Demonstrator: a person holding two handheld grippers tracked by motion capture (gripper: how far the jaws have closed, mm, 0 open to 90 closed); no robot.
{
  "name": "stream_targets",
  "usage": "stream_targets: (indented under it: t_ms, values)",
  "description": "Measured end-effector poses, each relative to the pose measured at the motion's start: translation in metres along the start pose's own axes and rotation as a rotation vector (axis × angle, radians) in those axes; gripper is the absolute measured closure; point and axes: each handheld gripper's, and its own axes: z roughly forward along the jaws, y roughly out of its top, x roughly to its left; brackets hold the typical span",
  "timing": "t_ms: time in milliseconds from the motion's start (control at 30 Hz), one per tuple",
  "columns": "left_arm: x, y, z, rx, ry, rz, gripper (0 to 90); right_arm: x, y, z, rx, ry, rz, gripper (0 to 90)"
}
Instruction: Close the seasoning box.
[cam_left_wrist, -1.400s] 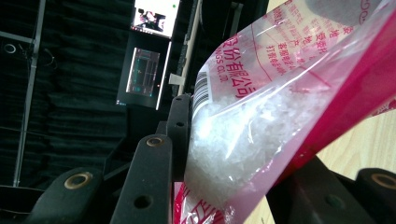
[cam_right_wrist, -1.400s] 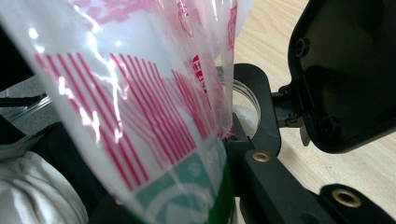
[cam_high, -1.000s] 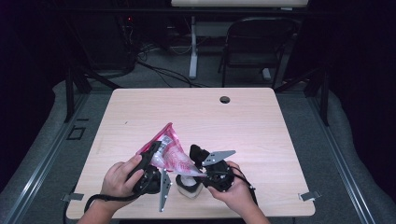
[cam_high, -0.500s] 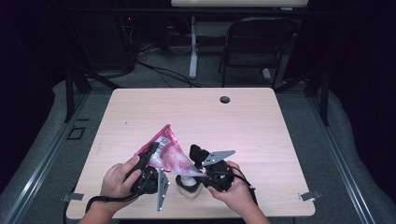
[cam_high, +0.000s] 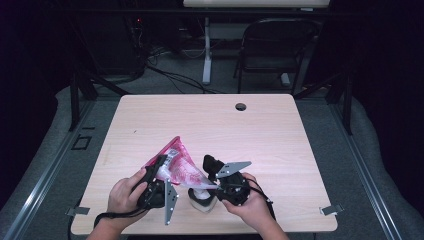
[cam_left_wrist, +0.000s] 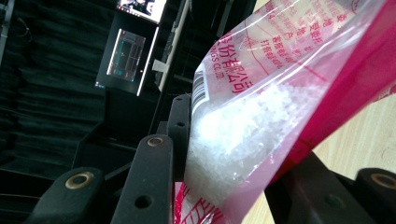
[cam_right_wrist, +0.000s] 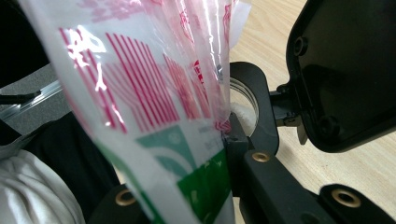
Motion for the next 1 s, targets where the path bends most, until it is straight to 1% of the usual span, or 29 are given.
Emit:
stream_targets:
  t_ms: [67, 100, 133, 200, 267, 300, 367, 400, 500, 567, 600, 633, 733, 767, 800, 833, 867, 1000]
  values:
    - [-0.002, -0.002, 0.001, -0.001, -0.005, -0.013, 70.8, 0.000, 0.000, 0.000, 0.001, 0.000, 0.001, 90.0]
    - [-0.002, -0.002, 0.001, 0.004, -0.007, -0.010, 70.8, 0.000, 0.000, 0.000, 0.001, 0.000, 0.000, 90.0]
    - [-0.003, -0.003, 0.001, 0.006, -0.014, -0.020, 70.8, 0.000, 0.000, 0.000, 0.004, 0.000, -0.001, 90.0]
    - [-0.003, -0.004, 0.001, 0.006, -0.011, -0.016, 70.8, 0.000, 0.000, 0.000, 0.002, -0.001, 0.001, 90.0]
    - [-0.004, -0.006, 0.002, 0.012, -0.020, -0.025, 70.8, 0.000, 0.000, 0.000, 0.001, -0.002, 0.002, 90.0]
    - [-0.005, -0.006, 0.002, 0.003, -0.018, -0.036, 70.9, 0.000, 0.000, 0.001, 0.002, -0.002, 0.002, 90.0]
    - [-0.005, -0.007, 0.002, 0.015, -0.021, -0.022, 70.9, 0.000, 0.000, 0.001, 0.002, -0.002, 0.002, 90.0]
    - [-0.006, -0.008, 0.002, 0.011, -0.022, -0.037, 70.9, 0.000, 0.000, 0.001, 0.001, -0.002, 0.003, 90.0]
    - [-0.006, -0.009, 0.003, 0.011, -0.027, -0.047, 70.9, -0.001, 0.001, -0.001, 0.007, -0.003, -0.005, 90.0]
    - [-0.007, -0.010, 0.003, 0.013, -0.033, -0.056, 70.9, 0.000, 0.001, 0.000, 0.001, -0.002, -0.001, 90.0]
    - [-0.006, -0.010, 0.003, 0.019, -0.035, -0.046, 70.9, 0.000, 0.001, 0.000, 0.001, -0.002, -0.001, 90.0]
    - [-0.007, -0.010, 0.003, 0.013, -0.035, -0.059, 70.9, 0.000, 0.001, 0.000, -0.003, -0.002, 0.003, 90.0]
    - [-0.008, -0.012, 0.004, 0.015, -0.043, -0.068, 70.9, -0.001, 0.001, -0.001, 0.003, -0.005, -0.004, 90.0]
    - [-0.008, -0.012, 0.004, 0.023, -0.046, -0.063, 70.9, -0.001, 0.001, -0.001, 0.005, -0.006, -0.007, 90.0]
    - [-0.009, -0.013, 0.005, 0.021, -0.050, -0.075, 70.9, -0.001, 0.001, -0.002, 0.005, -0.007, -0.006, 89.9]
    - [-0.009, -0.013, 0.005, 0.025, -0.052, -0.075, 70.9, -0.001, 0.001, -0.001, -0.004, -0.007, 0.001, 89.9]
    - [-0.009, -0.013, 0.004, 0.028, -0.051, -0.063, 70.9, 0.000, 0.001, -0.001, -0.008, -0.009, 0.004, 90.0]
    - [-0.012, -0.015, 0.006, 0.026, -0.059, -0.074, 70.9, -0.001, 0.001, -0.002, -0.014, -0.008, 0.008, 89.9]
